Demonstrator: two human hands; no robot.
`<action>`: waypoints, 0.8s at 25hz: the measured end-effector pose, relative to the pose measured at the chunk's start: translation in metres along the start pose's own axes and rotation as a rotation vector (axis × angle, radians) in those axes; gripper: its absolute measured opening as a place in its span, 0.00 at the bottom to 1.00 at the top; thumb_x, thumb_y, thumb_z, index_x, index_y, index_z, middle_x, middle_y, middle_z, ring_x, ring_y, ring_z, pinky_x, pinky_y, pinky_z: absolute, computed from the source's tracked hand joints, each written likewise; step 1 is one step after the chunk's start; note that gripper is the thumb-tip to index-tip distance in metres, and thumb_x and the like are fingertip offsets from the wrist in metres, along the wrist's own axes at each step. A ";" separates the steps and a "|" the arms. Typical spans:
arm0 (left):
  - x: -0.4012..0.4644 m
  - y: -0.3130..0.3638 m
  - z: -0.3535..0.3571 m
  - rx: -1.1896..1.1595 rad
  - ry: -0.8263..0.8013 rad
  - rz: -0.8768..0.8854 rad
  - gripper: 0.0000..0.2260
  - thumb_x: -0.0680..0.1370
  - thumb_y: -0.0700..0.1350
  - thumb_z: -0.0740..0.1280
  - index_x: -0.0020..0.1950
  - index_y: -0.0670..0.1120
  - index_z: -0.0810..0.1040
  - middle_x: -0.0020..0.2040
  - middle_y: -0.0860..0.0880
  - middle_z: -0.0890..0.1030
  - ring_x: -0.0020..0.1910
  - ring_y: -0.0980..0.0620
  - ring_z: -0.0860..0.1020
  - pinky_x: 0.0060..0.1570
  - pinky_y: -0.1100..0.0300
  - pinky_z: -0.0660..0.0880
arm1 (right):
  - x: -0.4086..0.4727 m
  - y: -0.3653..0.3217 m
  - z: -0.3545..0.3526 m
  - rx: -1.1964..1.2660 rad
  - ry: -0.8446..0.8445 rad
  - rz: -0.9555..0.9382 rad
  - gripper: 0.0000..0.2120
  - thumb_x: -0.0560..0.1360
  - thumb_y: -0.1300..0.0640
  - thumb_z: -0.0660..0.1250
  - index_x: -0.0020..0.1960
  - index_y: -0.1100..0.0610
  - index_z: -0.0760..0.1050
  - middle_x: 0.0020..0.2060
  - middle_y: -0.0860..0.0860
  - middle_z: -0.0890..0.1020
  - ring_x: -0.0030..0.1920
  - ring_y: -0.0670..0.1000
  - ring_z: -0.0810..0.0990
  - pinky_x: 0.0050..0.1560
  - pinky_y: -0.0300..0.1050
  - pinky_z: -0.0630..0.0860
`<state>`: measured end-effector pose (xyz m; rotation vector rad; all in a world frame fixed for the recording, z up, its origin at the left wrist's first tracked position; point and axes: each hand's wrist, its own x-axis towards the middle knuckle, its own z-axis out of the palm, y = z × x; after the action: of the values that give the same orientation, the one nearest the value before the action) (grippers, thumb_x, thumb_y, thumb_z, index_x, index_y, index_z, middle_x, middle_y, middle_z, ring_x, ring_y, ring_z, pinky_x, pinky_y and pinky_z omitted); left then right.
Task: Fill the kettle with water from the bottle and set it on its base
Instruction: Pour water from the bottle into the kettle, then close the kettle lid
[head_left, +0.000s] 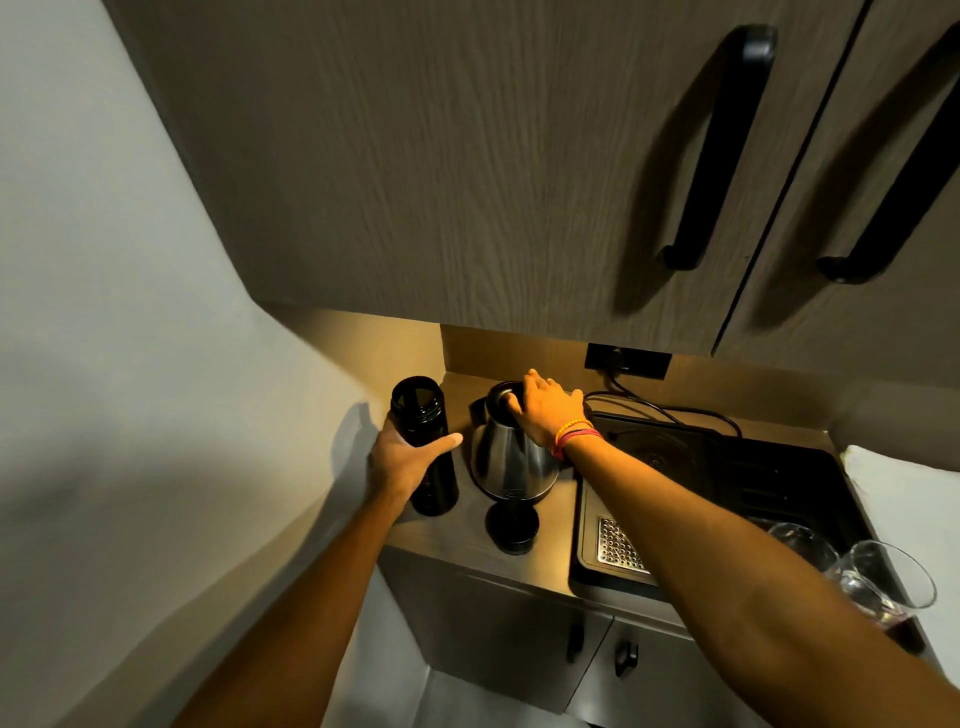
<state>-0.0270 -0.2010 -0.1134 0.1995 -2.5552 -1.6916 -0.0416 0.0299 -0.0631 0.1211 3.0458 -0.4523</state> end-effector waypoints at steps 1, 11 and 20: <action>0.000 -0.001 -0.002 0.021 -0.025 -0.020 0.43 0.60 0.61 0.82 0.70 0.50 0.72 0.63 0.47 0.80 0.64 0.45 0.77 0.63 0.44 0.76 | 0.000 0.001 0.003 -0.016 0.008 -0.005 0.27 0.81 0.40 0.51 0.70 0.57 0.67 0.70 0.56 0.73 0.68 0.59 0.74 0.68 0.66 0.66; -0.083 0.009 0.052 0.375 -0.004 0.619 0.18 0.77 0.53 0.67 0.64 0.48 0.72 0.60 0.49 0.74 0.57 0.52 0.75 0.53 0.61 0.77 | -0.007 0.025 0.013 -0.018 0.063 -0.180 0.29 0.84 0.42 0.43 0.82 0.53 0.50 0.82 0.49 0.51 0.82 0.53 0.49 0.81 0.57 0.47; -0.002 0.066 0.081 0.963 -0.390 0.385 0.49 0.74 0.51 0.71 0.80 0.41 0.38 0.82 0.42 0.41 0.80 0.45 0.40 0.78 0.46 0.41 | -0.006 0.023 0.014 -0.027 0.046 -0.146 0.28 0.84 0.45 0.43 0.82 0.52 0.50 0.82 0.48 0.51 0.83 0.53 0.48 0.81 0.60 0.45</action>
<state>-0.0398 -0.1015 -0.0845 -0.5943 -3.1785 -0.3043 -0.0332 0.0478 -0.0825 -0.0949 3.1172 -0.4230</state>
